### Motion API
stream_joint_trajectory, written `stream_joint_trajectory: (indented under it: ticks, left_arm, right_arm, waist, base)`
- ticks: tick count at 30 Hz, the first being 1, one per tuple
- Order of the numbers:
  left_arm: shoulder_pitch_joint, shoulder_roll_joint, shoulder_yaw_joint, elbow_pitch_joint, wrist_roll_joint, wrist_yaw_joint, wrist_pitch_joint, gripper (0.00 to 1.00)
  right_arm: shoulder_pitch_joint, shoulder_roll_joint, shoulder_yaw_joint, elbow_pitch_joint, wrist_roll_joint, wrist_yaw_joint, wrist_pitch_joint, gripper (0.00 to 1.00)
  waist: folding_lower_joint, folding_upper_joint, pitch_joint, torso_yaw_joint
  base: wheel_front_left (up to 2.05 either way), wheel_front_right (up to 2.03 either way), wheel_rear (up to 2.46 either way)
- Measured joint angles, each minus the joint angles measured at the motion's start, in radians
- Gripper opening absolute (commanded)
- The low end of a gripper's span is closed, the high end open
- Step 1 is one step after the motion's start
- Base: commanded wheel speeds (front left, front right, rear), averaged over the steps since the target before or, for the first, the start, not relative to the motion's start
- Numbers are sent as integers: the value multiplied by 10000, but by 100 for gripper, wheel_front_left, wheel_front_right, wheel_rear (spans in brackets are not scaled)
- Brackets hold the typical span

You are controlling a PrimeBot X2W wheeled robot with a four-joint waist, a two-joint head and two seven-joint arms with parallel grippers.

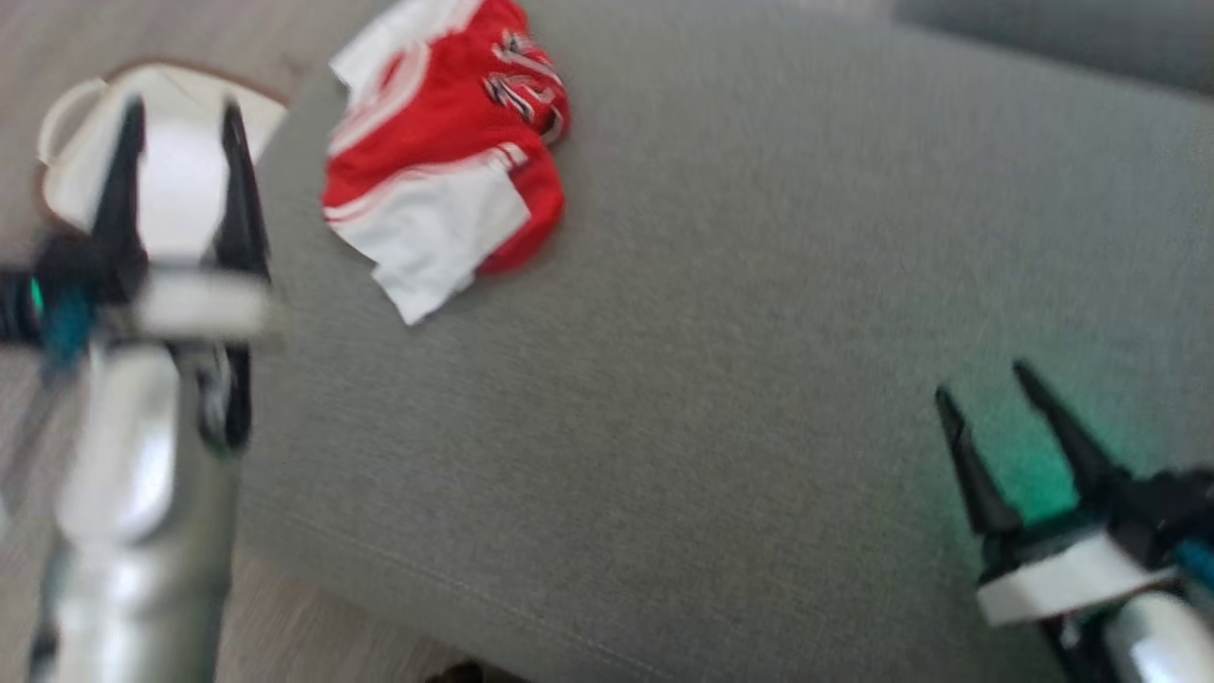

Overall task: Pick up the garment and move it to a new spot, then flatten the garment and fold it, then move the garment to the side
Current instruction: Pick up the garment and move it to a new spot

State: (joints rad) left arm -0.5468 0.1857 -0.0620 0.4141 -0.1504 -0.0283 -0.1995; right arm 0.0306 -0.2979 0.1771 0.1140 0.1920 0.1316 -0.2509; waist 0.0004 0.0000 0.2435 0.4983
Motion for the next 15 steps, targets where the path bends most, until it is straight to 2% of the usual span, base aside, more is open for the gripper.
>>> stream_joint_trajectory:
  ticks: [3, 7, 12, 15]
  left_arm:
    - [-1825, -100, 240, 1653, -694, -251, 1143, 100]
    - [-3667, -105, 635, 3726, -1218, -230, 2232, 100]
    - [-4502, -102, 675, 5916, -1400, -245, 2959, 100]
    - [-4535, -119, 663, 6851, -1402, -245, 3007, 100]
  right_arm:
    - [-486, -583, 100, -330, 2, 0, 8, 100]
    - [-753, -1204, 117, -999, 17, 0, 278, 100]
    - [-1066, -1572, 115, -1758, 63, 0, 570, 100]
    - [-1216, -1618, 115, -2238, 63, 0, 683, 100]
  waist:
    - [0, 0, 740, -194]
    - [1, 0, 1687, -438]
    - [0, 0, 2684, -763]
    - [-3, 0, 3161, -970]
  base:
    - [0, 0, 0]
    - [0, 0, 0]
    - [0, 0, 0]
    - [0, 0, 0]
